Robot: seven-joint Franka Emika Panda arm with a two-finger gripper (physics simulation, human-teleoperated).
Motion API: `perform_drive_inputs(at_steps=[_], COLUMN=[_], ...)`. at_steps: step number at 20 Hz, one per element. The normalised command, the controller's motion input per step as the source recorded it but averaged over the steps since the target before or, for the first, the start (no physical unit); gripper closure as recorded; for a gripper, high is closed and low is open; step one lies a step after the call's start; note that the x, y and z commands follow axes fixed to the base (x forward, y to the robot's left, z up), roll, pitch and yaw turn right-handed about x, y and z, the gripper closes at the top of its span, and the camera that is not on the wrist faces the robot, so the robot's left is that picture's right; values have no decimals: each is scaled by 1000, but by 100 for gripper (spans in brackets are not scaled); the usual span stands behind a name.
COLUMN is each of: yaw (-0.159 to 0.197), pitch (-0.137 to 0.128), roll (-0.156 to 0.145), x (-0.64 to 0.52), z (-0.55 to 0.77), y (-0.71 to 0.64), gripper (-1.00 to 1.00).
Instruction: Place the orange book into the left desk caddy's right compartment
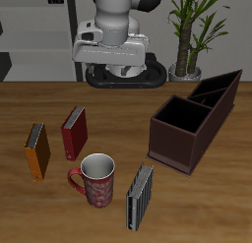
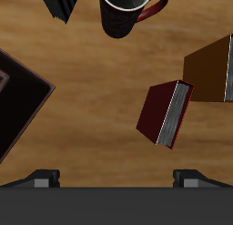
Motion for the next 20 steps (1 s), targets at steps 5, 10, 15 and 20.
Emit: perform_drive_inputs(at_steps=[5,10,15,20], yaw=[-11,14,27,26], pitch=[-6,-21,-11,-3], roll=[-42,-36,-16,13], x=[82,79,224,183], z=[62,62,35,17], y=[-305,-243,-401,-300], gripper=[-100,-100,-100,-100])
